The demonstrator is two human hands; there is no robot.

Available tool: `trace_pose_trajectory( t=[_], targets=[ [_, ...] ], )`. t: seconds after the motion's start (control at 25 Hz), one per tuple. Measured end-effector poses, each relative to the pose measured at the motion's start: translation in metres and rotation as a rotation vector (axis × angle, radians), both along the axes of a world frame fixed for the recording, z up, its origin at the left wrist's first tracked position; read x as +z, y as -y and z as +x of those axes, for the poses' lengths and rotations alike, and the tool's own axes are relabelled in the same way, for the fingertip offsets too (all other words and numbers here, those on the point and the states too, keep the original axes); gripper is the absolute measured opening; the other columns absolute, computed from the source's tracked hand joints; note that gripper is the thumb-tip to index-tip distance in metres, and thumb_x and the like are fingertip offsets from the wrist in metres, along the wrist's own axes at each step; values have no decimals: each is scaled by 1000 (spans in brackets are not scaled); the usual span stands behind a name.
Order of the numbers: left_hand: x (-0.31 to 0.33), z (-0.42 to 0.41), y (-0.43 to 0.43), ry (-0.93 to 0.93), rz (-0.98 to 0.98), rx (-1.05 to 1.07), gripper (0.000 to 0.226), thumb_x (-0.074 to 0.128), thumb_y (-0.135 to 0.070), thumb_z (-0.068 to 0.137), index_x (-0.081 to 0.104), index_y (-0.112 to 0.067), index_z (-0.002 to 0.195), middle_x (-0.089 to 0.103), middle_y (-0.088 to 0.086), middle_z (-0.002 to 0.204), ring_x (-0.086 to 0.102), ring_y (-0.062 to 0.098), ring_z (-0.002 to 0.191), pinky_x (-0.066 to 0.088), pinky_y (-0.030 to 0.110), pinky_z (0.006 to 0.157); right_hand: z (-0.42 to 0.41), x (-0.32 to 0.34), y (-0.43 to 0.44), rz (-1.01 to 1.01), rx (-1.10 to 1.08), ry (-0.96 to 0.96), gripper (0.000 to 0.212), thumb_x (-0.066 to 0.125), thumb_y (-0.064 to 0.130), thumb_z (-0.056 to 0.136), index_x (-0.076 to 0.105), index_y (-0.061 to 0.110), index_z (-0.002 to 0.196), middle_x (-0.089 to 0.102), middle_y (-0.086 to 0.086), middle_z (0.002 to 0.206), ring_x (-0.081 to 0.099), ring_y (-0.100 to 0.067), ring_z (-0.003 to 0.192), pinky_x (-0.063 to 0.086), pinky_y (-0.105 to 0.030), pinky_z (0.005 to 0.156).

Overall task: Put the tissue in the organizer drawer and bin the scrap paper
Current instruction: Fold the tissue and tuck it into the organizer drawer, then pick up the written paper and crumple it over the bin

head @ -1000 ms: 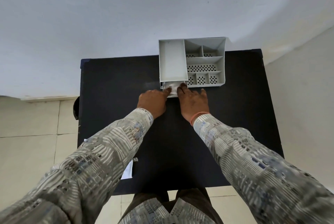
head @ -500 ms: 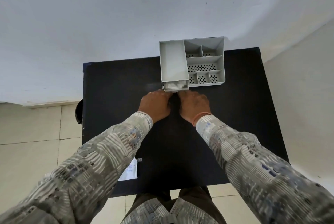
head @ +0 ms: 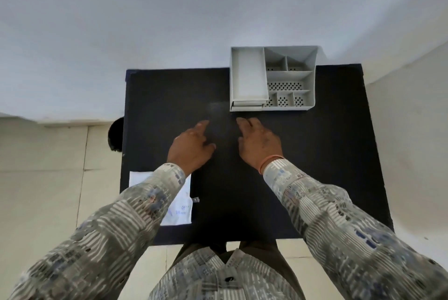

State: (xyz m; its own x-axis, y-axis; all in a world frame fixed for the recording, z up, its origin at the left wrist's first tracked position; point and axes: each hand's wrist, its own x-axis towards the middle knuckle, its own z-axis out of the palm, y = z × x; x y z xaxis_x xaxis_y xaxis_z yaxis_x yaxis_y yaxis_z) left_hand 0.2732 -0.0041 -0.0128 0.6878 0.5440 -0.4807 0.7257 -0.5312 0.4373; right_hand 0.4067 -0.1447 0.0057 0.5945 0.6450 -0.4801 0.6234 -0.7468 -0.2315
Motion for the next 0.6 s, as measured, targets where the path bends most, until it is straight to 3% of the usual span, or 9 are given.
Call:
trace_pose_trajectory(
  t=[0.16, 0.24, 0.36, 0.44, 0.6],
  targets=[
    [-15, -88, -5, -83, -32, 330, 76, 82, -39, 80, 52, -20, 148, 69, 13, 129, 66, 38, 120, 51, 43, 98, -41, -28, -20, -106, 133, -343, 54, 58, 44, 101, 52, 20, 149, 58, -10, 149, 57, -31, 134, 47, -42, 112],
    [-24, -124, -1, -249, 18, 388, 90, 84, -44, 79, 43, -15, 153, 54, 23, 146, 55, 46, 134, 48, 49, 105, -61, -38, -36, -188, 163, -518, 58, 61, 45, 101, 52, 17, 151, 62, -8, 147, 59, -29, 133, 46, -38, 113],
    [-44, -160, 9, -412, 3, 401, 116, 84, -57, 76, 20, -21, 166, 28, 26, 166, 32, 51, 151, 38, 55, 118, -94, -60, -56, -194, 96, -549, 59, 68, 41, 96, 55, 12, 146, 63, -11, 145, 61, -31, 131, 49, -37, 109],
    [-57, -169, 18, -389, -71, 454, 124, 85, -59, 73, 14, -24, 168, 26, 23, 167, 32, 49, 152, 36, 55, 120, -113, -70, -67, -177, 9, -586, 55, 72, 38, 92, 61, 10, 139, 66, -9, 139, 65, -31, 124, 52, -36, 102],
    [-65, -170, 34, -254, -88, 591, 112, 84, -48, 80, 18, -27, 168, 27, 15, 169, 30, 42, 153, 37, 50, 119, -135, -82, -74, -137, -102, -645, 35, 75, 28, 91, 75, 13, 122, 75, -6, 125, 70, -27, 116, 56, -36, 101]
  ],
)
